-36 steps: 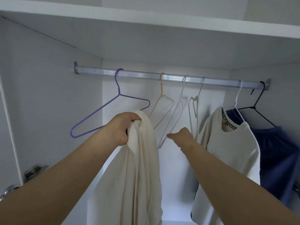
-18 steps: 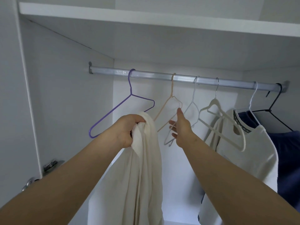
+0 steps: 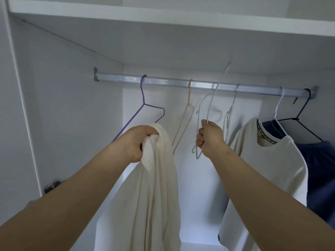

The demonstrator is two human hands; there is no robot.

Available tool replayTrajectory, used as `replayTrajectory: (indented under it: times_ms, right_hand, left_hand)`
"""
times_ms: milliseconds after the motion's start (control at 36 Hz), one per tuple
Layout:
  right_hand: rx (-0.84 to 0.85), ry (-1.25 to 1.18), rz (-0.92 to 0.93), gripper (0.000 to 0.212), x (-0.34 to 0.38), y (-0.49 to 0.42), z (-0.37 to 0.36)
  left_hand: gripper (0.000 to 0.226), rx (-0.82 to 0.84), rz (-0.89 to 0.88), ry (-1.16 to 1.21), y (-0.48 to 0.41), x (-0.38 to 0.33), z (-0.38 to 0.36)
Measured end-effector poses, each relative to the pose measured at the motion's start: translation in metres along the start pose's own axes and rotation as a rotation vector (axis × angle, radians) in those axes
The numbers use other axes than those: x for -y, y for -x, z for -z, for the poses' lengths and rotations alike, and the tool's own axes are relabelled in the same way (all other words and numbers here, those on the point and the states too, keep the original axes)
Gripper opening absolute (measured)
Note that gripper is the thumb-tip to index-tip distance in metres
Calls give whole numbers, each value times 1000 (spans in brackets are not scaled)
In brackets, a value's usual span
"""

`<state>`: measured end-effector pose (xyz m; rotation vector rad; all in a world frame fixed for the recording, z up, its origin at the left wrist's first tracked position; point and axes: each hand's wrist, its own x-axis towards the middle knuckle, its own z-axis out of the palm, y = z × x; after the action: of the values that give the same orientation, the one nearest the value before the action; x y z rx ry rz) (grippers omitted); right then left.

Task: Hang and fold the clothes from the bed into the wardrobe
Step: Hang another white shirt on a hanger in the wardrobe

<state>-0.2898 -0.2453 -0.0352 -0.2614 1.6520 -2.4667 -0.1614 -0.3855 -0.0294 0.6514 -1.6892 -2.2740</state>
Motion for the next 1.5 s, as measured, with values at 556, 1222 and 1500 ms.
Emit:
replayTrajectory:
  times_ms: [556, 1222, 1500]
  right_hand:
    - [-113, 245, 242, 23, -83, 116, 113]
    - [-322, 48, -24, 60, -119, 175, 206]
    - [-189, 240, -133, 51, -105, 173, 204]
  left_hand:
    - [11, 120, 36, -71, 13, 63, -17]
    - [8, 85, 225, -306, 16, 118, -9]
    - [20, 1, -30, -359, 9, 118, 2]
